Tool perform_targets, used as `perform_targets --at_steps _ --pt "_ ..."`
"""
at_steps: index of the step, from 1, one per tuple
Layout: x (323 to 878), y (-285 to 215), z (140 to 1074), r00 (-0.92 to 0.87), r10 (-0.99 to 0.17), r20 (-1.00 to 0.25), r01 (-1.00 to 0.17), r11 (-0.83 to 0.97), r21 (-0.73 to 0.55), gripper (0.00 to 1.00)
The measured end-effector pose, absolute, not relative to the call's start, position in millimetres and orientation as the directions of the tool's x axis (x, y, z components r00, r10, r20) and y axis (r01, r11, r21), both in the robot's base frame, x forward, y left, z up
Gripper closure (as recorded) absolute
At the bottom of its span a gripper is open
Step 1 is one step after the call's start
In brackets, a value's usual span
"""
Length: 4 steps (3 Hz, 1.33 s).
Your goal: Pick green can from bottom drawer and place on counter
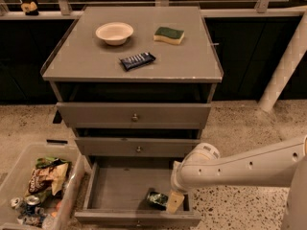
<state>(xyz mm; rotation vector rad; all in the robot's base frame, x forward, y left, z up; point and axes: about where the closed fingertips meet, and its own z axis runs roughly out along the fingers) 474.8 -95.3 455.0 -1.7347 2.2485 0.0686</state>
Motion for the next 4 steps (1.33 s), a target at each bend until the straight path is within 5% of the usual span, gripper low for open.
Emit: perform_targets --at_steps 4 --pt "582 -52 339 -0.152 -0.948 -0.28 -0.979 0.183 -0.089 0.0"
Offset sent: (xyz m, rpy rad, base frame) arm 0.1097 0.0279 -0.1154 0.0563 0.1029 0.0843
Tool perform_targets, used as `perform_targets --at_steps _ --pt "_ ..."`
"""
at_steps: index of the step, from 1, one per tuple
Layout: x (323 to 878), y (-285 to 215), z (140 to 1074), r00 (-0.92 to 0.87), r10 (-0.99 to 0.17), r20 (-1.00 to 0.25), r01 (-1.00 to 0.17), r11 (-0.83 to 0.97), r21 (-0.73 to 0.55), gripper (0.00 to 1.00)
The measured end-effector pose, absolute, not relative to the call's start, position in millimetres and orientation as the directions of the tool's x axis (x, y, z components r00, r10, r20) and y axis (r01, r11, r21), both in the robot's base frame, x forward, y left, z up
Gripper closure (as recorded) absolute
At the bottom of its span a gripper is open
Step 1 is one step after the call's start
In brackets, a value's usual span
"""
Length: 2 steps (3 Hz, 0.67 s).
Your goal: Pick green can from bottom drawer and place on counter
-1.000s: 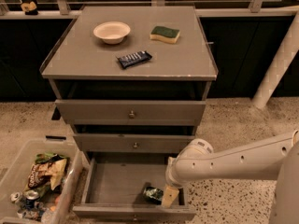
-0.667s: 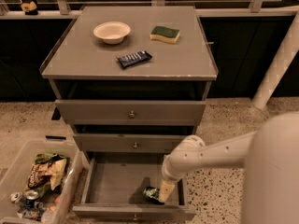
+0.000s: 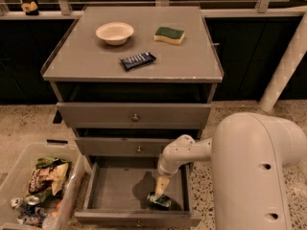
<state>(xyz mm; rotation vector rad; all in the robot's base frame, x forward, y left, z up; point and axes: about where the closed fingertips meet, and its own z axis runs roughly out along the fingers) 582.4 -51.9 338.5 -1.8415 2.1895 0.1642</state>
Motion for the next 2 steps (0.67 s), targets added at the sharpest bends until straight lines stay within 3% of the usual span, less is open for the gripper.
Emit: perform_targets --at_steps 1,2 --pt "578 -54 321 -0.182 -0.932 -0.314 -0.976 0.211 -0.058 0.0" --pt "565 -46 290 -0.292 -0.854 -0.431 -0.953 0.295 0.062 0.0"
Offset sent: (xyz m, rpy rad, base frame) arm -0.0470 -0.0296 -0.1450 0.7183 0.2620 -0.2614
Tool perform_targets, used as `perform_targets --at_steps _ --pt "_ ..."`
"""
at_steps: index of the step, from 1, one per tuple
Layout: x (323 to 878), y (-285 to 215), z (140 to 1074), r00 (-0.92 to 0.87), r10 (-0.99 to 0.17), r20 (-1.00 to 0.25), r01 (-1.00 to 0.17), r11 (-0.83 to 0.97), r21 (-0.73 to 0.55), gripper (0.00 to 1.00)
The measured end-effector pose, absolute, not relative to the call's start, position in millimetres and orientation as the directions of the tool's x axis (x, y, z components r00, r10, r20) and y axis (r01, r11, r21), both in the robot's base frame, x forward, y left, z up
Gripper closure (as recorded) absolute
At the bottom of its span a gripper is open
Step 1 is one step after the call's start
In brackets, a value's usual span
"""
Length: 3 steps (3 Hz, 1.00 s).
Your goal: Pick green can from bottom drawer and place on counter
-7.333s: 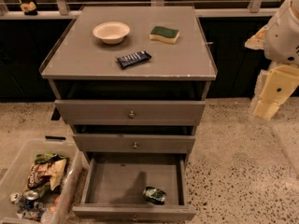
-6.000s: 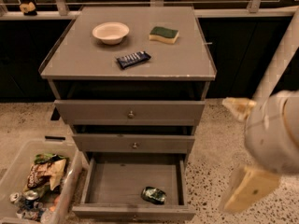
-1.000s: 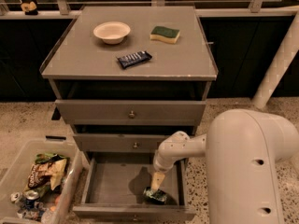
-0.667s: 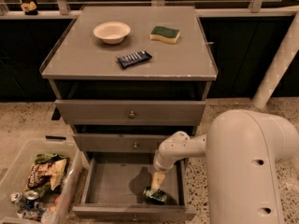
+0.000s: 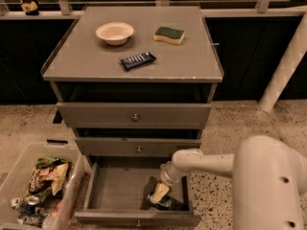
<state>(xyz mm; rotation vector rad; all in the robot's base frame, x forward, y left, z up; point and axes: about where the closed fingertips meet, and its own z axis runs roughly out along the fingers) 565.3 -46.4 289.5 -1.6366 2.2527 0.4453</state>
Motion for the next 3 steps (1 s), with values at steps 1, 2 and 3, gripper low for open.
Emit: perform_targets --at_steps 1,2,3 --pt "570 -37 281 -0.368 -0.759 -0.537 -0.924 0.361 0.124 0.0" --pt "569 -37 272 -0.376 -0.763 -0.526 -0.922 0.364 0.13 0.0" --pt "564 -44 230 -0.396 -0.79 -0.468 -0.914 0.388 0.117 0.0"
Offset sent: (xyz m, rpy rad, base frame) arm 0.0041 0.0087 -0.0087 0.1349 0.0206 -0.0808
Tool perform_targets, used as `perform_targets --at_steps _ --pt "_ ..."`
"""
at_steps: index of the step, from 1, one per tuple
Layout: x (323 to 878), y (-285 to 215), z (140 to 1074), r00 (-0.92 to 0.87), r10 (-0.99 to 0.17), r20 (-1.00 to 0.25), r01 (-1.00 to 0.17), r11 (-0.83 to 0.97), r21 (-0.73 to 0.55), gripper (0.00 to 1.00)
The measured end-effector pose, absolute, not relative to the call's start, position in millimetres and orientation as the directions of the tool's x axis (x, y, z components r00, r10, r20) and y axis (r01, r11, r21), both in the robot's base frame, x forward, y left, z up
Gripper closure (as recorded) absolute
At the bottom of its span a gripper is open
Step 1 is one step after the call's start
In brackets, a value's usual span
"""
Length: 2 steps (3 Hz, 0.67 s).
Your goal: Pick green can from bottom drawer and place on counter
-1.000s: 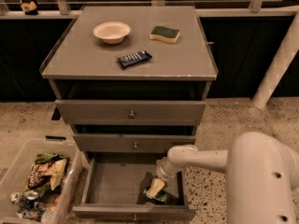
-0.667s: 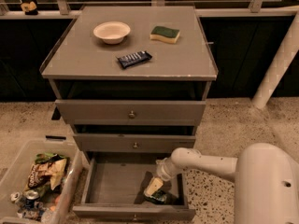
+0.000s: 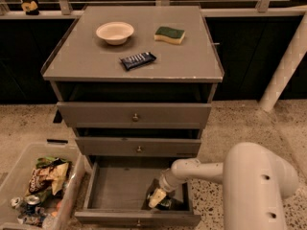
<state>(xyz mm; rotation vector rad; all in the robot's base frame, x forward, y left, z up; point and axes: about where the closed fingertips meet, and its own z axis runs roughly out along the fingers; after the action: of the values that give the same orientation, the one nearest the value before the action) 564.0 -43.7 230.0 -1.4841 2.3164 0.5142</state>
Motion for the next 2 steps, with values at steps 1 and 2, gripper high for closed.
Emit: perform_targets --at_steps 1,2 --pt "570.3 -64.5 186.5 -0.442 -0.804 -0.399 -0.891 0.446 0.088 0.0" --pt "570.2 -64.4 186.4 -0.442 -0.804 -0.399 -0.891 0.446 0.088 0.0"
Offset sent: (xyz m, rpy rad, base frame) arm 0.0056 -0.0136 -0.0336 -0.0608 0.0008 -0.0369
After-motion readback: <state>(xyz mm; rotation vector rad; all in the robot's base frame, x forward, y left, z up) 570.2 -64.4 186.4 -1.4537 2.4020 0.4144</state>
